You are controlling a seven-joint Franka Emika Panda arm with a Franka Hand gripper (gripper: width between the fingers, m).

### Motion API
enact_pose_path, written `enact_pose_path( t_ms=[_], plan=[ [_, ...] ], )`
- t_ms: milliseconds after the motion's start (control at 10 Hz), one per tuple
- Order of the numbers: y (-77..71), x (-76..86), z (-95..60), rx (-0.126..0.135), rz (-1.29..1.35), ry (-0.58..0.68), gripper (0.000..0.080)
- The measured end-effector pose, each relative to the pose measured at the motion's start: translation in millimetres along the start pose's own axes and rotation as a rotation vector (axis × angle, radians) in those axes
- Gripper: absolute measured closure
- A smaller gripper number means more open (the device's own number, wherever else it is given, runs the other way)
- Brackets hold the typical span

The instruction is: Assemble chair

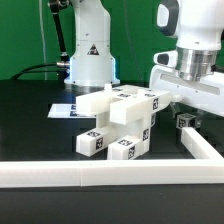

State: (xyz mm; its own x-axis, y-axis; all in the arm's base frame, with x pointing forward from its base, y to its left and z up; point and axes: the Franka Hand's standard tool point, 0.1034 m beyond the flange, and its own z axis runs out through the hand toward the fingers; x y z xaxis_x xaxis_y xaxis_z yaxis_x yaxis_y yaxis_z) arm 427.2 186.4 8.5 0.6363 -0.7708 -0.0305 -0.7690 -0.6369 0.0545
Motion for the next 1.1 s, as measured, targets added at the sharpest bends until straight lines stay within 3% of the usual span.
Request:
enact_pose_path(
  t_ms=[100, 400, 600, 800, 1100],
  plan=[
    [0.1, 0.0, 0.1, 0.0, 0.0, 0.0, 0.0514],
    [0.0, -0.1, -0.3, 0.0, 0.0, 0.0, 0.0514],
    [0.3, -1.7, -9.2, 0.013, -0.003, -0.003, 0.0514],
    [-4.4, -8.3, -28.8, 0.032, -0.006, -0.018, 0.0514],
    [-10.9, -3.9, -69.0, 0.078, -0.016, -0.04, 0.0512]
  ],
)
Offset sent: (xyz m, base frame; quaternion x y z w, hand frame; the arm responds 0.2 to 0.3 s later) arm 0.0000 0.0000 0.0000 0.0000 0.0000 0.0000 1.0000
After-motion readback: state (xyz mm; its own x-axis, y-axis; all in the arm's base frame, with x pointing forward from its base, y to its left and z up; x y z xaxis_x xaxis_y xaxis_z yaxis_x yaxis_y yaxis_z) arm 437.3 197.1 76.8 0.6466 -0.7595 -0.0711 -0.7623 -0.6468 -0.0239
